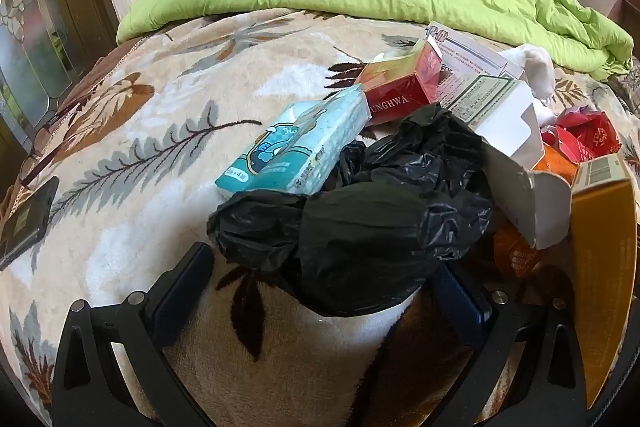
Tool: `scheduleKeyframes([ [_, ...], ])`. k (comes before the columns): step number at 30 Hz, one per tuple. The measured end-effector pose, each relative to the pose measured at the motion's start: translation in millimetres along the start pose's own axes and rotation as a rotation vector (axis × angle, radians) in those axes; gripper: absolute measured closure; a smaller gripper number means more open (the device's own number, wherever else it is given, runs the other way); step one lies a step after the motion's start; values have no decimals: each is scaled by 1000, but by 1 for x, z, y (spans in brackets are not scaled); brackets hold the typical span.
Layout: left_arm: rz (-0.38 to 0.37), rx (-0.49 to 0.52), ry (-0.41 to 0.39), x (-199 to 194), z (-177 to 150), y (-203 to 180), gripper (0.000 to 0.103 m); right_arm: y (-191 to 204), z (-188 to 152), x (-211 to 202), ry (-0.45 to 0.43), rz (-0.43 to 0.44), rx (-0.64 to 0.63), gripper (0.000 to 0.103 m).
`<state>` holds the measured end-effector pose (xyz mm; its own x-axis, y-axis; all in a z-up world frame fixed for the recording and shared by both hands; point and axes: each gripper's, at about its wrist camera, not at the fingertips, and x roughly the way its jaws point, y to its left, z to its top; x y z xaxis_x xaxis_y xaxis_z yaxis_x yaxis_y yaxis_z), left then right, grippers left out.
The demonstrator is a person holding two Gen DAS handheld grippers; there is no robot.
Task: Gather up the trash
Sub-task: 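Move both tools toward the pile of trash on the bed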
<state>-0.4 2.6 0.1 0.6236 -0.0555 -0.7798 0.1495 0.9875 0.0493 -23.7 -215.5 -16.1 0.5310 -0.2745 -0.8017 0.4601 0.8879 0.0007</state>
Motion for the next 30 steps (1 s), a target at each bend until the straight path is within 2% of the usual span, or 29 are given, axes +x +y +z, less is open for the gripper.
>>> scheduleKeyframes([
  [4,-14,-5,3,-3,-2,8,0,2,1,1,3,0,0,0],
  [5,16,25,19,1,2,0,0,2,2,1,2,0,0,0],
  [9,-46,22,13,-7,3,8,0,3,3,1,1,-1,0,0],
  [15,-14,-75,-109,-36,-2,25,0,16,6,-3,7,-54,-46,0],
  [17,-1,-80,-143,-46,-4,29,0,13,5,-3,11,-31,-34,0],
  [20,-1,-93,-200,-65,-9,34,0,-3,6,-5,54,79,-110,0],
  [22,-12,-92,-220,-77,-14,36,0,-11,3,-10,80,114,-112,1],
  [26,-48,-104,-279,-109,-25,42,0,-37,-9,-46,-4,76,-84,5],
  [30,-66,-82,-363,-148,-44,40,0,-65,-23,-102,-131,125,-44,5],
])
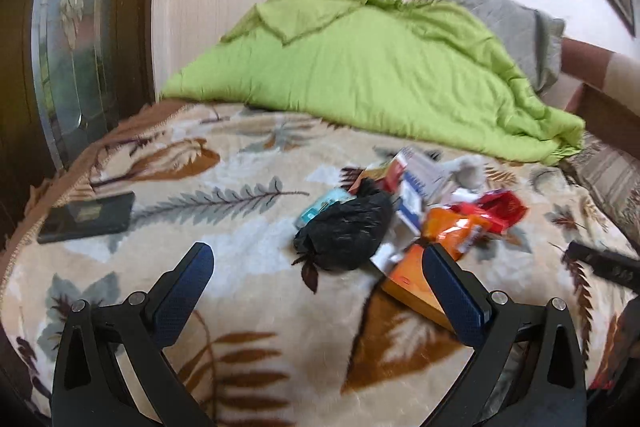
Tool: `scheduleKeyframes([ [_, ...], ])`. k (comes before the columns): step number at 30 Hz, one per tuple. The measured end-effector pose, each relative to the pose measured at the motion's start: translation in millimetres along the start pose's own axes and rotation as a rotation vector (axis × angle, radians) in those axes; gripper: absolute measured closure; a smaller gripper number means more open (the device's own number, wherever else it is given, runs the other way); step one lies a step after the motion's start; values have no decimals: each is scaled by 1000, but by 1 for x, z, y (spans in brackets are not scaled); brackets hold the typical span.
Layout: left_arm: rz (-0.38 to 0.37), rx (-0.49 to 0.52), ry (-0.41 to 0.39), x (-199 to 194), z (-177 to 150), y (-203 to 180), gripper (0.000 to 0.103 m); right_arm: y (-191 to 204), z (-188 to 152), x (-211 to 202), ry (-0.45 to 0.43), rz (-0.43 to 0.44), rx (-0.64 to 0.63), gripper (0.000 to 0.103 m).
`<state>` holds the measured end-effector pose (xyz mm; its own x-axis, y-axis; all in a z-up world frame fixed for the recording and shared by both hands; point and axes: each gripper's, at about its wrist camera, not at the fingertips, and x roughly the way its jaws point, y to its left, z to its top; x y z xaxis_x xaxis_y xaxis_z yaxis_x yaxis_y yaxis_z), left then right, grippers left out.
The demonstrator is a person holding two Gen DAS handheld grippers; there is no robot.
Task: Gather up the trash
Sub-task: 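Move both tools toward the pile of trash on the bed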
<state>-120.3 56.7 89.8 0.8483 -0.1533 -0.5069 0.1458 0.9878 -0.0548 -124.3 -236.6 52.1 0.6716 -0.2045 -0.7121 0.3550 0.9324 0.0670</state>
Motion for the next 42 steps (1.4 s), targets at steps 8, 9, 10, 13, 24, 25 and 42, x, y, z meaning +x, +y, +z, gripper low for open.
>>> scheduleKeyframes([
  [8,-54,60,-103,-74,-27,-22,0,-2,-43,-100,-225,13,-61,5],
  [9,-53,72,-106,-80,-31,-25,0,-2,-51,-109,-226,34,-52,5],
  [10,-55,85,-111,-86,-35,-29,0,-1,-60,-118,-236,36,-44,5],
  [13,-68,135,-112,-95,-38,-41,0,6,-73,-132,-246,26,-94,5],
  [24,-42,106,-112,-103,-37,-35,0,1,-78,-155,-294,-23,-110,5],
  [25,-41,104,-113,-104,-38,-35,0,0,-79,-154,-289,-16,-107,5],
  [42,-60,145,-165,-118,-36,-44,0,10,-81,-163,-299,-9,-154,5],
])
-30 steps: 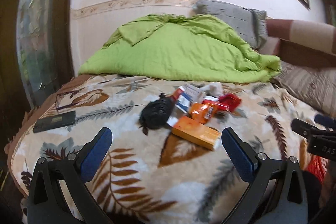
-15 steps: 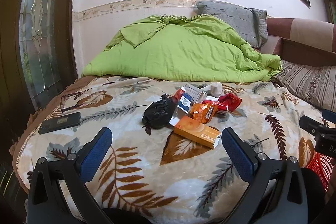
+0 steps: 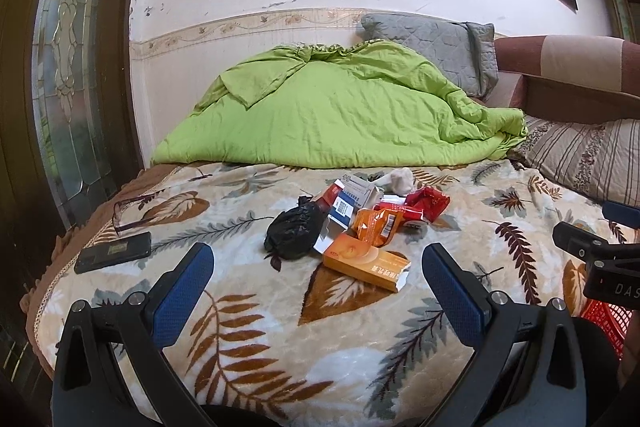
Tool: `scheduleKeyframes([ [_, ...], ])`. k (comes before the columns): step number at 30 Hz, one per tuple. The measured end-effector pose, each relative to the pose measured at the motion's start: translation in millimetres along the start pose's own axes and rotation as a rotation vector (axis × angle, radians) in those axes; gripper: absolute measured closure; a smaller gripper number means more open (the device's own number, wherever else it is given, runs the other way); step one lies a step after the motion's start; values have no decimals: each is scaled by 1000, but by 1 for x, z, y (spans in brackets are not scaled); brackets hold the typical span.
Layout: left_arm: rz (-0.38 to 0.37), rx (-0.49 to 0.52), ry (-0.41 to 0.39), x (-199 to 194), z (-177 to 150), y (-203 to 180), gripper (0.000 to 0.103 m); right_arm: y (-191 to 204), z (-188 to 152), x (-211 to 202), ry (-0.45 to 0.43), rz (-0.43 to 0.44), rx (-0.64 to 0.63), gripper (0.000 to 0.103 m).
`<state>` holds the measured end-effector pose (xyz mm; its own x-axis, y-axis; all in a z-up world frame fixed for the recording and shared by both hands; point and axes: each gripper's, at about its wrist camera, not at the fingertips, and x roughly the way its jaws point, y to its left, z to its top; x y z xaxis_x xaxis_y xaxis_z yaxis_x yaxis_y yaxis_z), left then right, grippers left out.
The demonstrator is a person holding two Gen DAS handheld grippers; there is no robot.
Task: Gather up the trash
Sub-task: 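Move both tools toward the pile of trash on the bed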
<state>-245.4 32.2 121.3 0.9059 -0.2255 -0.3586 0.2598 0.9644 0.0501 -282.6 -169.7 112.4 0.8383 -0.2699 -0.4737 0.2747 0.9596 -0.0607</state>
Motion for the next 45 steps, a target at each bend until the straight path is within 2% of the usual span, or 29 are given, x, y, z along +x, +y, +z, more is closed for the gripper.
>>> scheduleKeyframes([
  [10,5,-19,27,4,0,7,0,0,-2,4,34,12,11,5],
  [28,4,-16,29,5,0,8,0,4,-5,12,70,24,8,5],
  [37,-8,-33,68,17,-7,14,0,8,-6,18,89,33,1,5],
  [42,-44,-90,147,36,-3,34,0,15,-6,28,128,118,-23,5],
  [45,-69,-149,200,48,0,52,0,24,-3,42,181,241,-37,5],
])
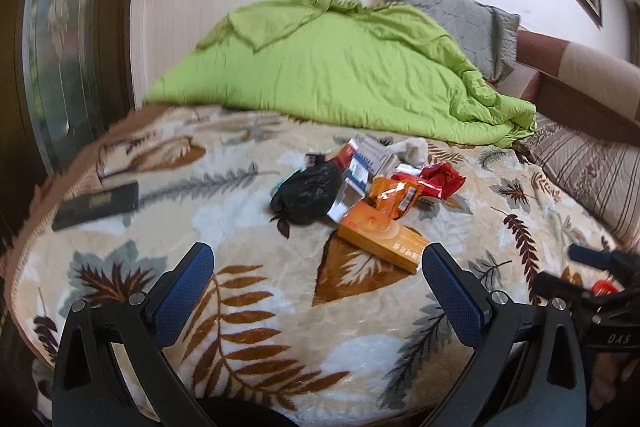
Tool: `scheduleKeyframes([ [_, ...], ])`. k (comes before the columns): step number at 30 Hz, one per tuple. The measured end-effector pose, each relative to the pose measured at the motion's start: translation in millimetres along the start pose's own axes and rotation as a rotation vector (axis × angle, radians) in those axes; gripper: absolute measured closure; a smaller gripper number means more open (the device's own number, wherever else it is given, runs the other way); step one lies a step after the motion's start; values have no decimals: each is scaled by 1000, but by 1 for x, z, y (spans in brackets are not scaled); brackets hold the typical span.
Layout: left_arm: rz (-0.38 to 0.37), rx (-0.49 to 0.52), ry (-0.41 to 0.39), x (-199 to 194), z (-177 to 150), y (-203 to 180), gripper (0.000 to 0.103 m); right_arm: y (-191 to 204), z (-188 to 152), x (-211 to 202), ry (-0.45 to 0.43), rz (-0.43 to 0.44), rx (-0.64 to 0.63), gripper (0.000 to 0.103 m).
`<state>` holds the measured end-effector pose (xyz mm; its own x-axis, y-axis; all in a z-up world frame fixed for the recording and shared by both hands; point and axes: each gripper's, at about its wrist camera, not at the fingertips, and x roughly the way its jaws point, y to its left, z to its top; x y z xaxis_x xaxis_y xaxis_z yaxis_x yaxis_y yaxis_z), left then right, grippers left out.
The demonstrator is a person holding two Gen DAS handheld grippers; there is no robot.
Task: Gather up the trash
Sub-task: 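Move both tools toward the pile of trash on the bed, then grasp the orange medicine box with the right tool while the left tool grasps the black plastic bag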
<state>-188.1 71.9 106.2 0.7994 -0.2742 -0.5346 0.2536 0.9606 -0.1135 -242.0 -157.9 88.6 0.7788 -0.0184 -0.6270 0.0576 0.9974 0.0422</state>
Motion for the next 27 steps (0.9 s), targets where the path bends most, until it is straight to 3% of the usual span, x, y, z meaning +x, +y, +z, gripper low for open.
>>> scheduleKeyframes([
  [3,-22,-65,49,10,5,19,0,6,11,23,64,118,-10,7],
  [7,-34,-122,84,17,9,42,19,22,28,65,127,189,-55,10],
  [12,-45,-195,137,29,11,64,25,40,50,121,202,209,-81,12],
  [14,-43,-192,146,33,15,66,35,48,56,138,217,225,-101,13],
  [18,-60,-167,183,51,24,66,36,66,61,168,249,230,-160,16],
  [20,-70,-163,202,63,29,64,36,73,59,180,275,210,-184,25],
  [21,-74,-153,208,69,32,62,36,75,56,184,290,215,-190,37],
  [27,-87,-27,240,110,50,38,30,65,45,165,248,224,-149,48],
])
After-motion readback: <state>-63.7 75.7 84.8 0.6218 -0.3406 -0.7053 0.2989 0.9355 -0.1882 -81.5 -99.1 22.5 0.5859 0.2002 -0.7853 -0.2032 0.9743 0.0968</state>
